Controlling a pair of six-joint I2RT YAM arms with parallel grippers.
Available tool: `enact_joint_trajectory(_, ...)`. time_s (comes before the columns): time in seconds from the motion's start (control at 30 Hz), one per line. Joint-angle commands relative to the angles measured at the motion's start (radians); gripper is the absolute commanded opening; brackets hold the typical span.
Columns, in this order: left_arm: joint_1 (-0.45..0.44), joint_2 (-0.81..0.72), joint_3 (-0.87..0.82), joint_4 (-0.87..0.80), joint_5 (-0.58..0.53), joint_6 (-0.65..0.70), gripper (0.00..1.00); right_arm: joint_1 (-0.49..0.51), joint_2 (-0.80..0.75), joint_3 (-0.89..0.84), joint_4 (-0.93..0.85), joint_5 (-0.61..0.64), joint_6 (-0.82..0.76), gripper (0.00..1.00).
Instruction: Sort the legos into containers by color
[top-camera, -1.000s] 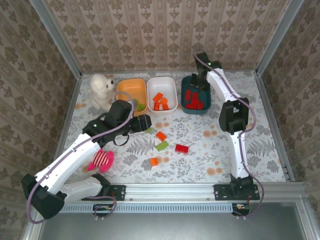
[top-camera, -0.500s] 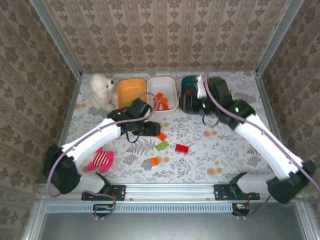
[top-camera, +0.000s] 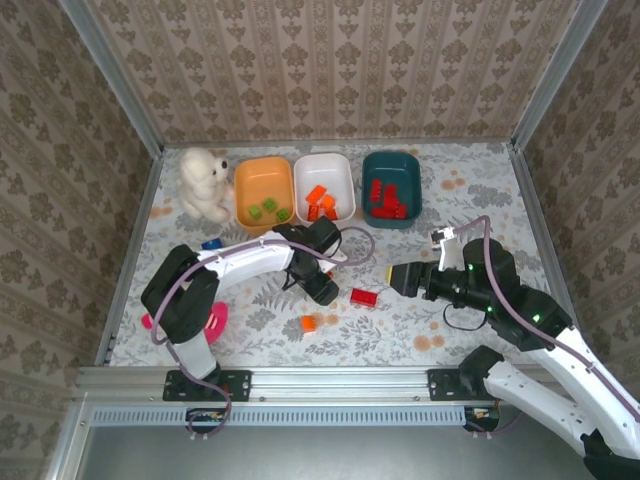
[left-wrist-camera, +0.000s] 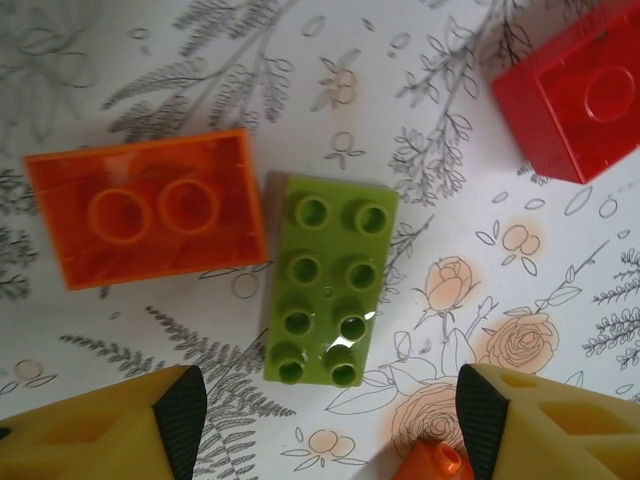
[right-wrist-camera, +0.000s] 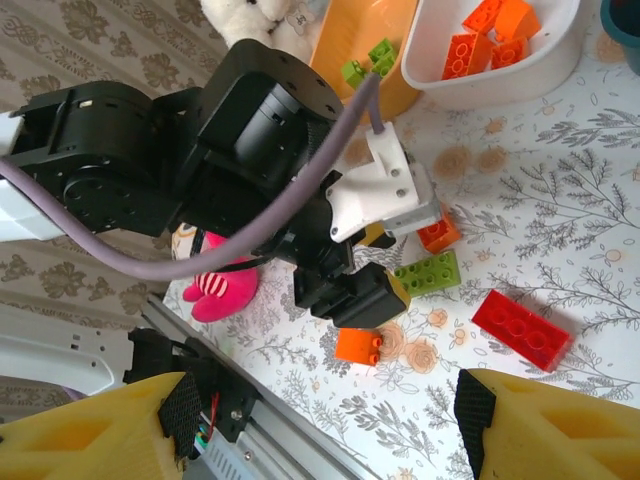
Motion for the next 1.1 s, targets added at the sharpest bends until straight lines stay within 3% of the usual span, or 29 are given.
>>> enact_joint_trajectory(0.0,-0.017,0.036,0.029,-0.031,-0.015,0.077,0.71,0.006,-0.004,0.023,-0.041,0.025,0.034,0.71)
enact_joint_trajectory(0.33,-0.029,0.143,0.058,-0.027,-0.072,0.057,0.73,0.006,0.046,0.048,-0.032,0.015,0.026,0.71)
enact_joint_trajectory(0.43,-0.034,0.162,0.054,-0.015,-0.069,0.055,0.67,0.006,0.051,0.054,-0.034,0.016,0.028,0.71)
enact_joint_trajectory(0.67,-0.051,0.191,0.066,-0.018,-0.062,0.045,0.4,0.006,0.053,0.059,-0.041,0.036,0.03,0.71)
enact_joint_trajectory(0.9,-0.065,0.14,0.08,-0.046,-0.078,0.02,0.32,0.006,0.064,0.062,-0.045,0.052,0.035,0.71)
enact_joint_trajectory(1.07,-0.07,-0.039,0.119,-0.107,-0.086,-0.053,0.31,0.005,0.066,0.097,-0.047,0.082,0.032,0.7)
